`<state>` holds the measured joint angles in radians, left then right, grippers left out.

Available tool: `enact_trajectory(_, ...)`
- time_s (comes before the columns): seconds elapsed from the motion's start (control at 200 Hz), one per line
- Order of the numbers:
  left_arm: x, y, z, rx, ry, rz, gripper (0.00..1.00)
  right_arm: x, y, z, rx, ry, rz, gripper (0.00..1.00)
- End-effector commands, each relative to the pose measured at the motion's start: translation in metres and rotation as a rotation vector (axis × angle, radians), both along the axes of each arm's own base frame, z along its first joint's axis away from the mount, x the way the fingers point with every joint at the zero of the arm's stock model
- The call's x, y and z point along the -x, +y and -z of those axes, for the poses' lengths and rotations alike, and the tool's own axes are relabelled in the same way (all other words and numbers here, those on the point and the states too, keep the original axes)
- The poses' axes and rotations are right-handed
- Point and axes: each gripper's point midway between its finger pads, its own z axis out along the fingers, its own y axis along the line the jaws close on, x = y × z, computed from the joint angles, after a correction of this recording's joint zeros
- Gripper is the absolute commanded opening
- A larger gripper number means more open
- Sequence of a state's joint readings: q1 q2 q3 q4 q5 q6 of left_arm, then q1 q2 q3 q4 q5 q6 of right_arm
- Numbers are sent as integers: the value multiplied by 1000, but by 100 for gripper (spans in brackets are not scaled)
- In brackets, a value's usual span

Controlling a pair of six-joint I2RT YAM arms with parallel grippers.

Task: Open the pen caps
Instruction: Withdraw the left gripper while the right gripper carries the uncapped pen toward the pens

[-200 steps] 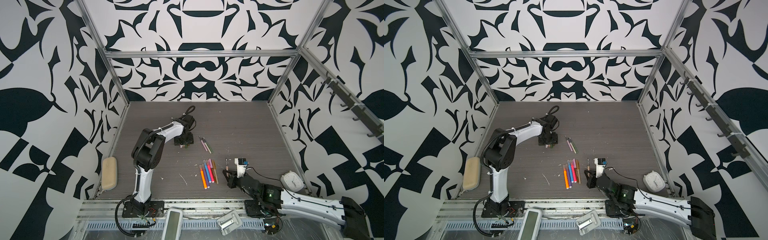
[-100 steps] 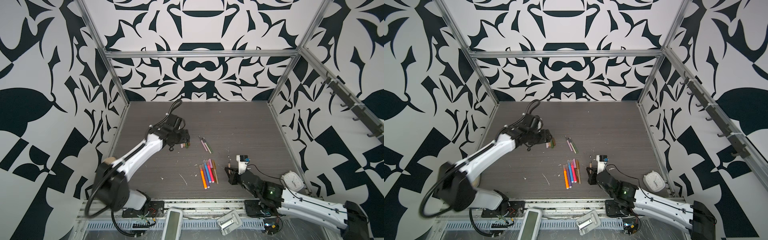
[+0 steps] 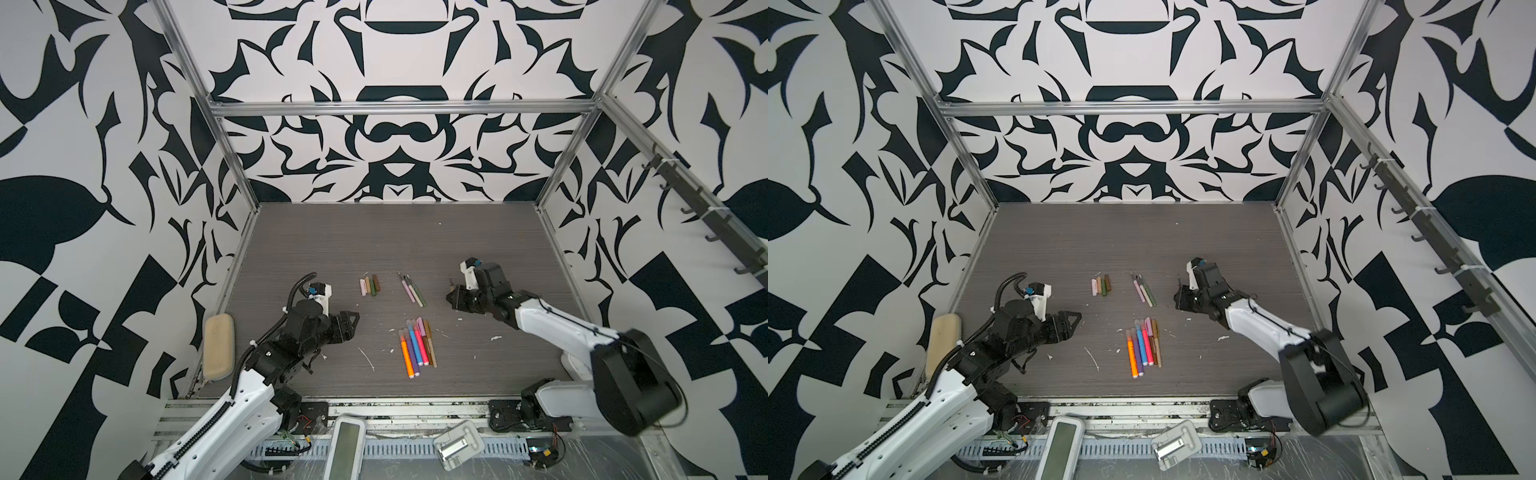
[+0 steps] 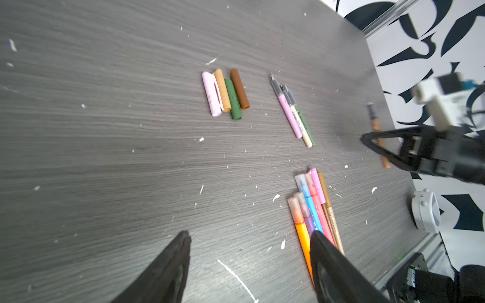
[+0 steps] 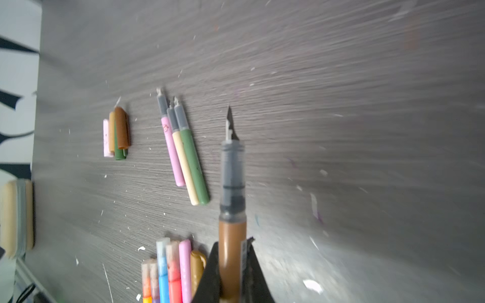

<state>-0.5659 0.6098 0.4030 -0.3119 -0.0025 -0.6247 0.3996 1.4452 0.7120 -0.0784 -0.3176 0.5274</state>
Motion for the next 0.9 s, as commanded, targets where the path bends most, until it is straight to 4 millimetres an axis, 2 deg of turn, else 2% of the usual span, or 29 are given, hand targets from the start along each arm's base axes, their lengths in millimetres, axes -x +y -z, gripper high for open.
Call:
enact_trajectory(0.0,0,1,1,-4,-45,15,74,-15,29,-4,-59,4,-146,0)
enact_trajectory(0.1,0,0,0,-7,-57,22,74,-21,39,12,-62,87,-176,0)
enact_trajectory(0.26,-5,-1,0,-9,-75,17,75,-26,39,29,-36,160,-159,0)
enact_trajectory(0.505,-6,-3,3,-21,-60,27,75,-37,8,53,190,224,-17,0)
enact_trajectory(0.715,-6,2,1,-19,-81,2,74,-42,6,61,436,229,-17,0)
enact_trajectory(0.835,-6,3,1,-21,-81,-2,74,-48,3,61,481,234,-4,0)
enact_trajectory(0.895,-7,4,2,-24,-78,-9,74,-50,6,62,474,240,-10,8)
